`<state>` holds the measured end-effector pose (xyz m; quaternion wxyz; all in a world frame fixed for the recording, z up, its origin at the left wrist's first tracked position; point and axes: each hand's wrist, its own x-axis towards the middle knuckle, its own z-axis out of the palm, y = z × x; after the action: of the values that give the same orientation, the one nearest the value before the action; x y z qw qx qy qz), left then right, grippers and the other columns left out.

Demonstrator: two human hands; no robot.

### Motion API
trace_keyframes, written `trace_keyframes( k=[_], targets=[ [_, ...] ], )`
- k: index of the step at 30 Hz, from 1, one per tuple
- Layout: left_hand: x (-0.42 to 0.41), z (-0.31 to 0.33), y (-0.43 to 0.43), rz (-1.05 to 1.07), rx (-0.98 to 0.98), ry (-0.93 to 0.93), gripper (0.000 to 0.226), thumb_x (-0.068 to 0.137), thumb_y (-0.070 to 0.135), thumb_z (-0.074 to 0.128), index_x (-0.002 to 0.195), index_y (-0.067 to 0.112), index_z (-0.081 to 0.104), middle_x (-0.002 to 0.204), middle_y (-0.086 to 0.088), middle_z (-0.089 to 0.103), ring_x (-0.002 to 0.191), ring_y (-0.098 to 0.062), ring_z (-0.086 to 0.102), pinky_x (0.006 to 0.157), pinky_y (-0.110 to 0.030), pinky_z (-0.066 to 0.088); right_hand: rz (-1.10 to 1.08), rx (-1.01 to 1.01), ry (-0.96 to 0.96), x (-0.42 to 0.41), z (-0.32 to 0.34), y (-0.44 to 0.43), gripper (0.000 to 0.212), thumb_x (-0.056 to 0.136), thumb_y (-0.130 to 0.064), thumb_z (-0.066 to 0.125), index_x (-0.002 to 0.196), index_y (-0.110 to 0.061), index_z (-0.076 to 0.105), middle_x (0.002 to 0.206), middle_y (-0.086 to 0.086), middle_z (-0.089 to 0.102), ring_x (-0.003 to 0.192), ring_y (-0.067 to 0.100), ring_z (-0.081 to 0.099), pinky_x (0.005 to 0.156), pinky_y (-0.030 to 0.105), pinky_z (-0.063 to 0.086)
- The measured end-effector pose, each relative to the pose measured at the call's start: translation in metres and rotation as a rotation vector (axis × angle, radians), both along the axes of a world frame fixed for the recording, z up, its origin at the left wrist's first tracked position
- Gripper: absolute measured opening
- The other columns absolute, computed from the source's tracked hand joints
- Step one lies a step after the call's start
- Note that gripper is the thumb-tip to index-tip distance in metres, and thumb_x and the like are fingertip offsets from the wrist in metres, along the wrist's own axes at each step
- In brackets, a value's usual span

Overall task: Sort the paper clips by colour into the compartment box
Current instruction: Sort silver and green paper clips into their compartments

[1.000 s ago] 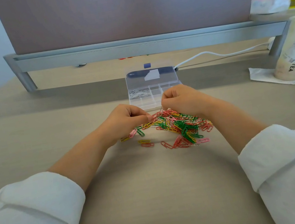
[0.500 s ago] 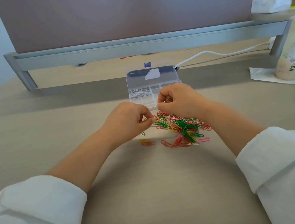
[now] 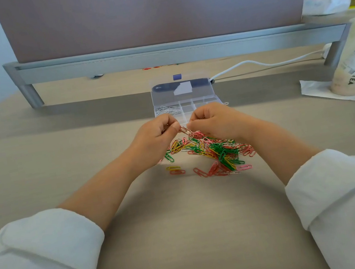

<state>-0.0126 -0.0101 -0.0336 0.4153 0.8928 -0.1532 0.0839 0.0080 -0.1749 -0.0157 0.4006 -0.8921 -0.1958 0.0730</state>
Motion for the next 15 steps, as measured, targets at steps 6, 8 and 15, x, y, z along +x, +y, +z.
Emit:
trace_keyframes(
  k=[6,8,15],
  targets=[
    [0.0005,-0.0036,-0.0024,0.007,0.090,0.004,0.023,0.097,0.020,0.042,0.074,0.022,0.045,0.063,0.009,0.045,0.059,-0.005,0.040,0.053,-0.012,0.033,0.035,0.033,0.065,0.0018,-0.0031,-0.0001,0.022,0.090,-0.025,0.058,0.069,-0.017,0.057,0.039,-0.016,0.045,0.035,-0.002,0.038,0.043,0.011,0.029],
    [-0.0007,-0.0032,-0.0025,-0.018,0.224,-0.037,0.017,0.097,0.021,0.043,0.081,0.017,0.046,0.061,0.011,0.044,0.059,-0.011,0.042,0.057,-0.023,0.033,0.041,-0.001,0.048,0.0018,-0.0049,0.0002,0.023,0.089,-0.027,0.058,0.068,-0.020,0.057,0.046,-0.013,0.046,0.039,-0.001,0.039,0.048,0.014,0.030],
    [-0.0026,-0.0036,-0.0014,-0.053,0.450,-0.093,0.019,0.096,0.025,0.044,0.095,0.011,0.057,0.075,0.005,0.052,0.072,-0.019,0.045,0.062,-0.028,0.029,0.012,-0.047,-0.046,0.0006,-0.0029,0.0021,0.016,0.090,-0.024,0.057,0.077,-0.015,0.059,0.059,-0.006,0.048,0.053,0.008,0.041,0.054,0.019,0.035]
  ],
)
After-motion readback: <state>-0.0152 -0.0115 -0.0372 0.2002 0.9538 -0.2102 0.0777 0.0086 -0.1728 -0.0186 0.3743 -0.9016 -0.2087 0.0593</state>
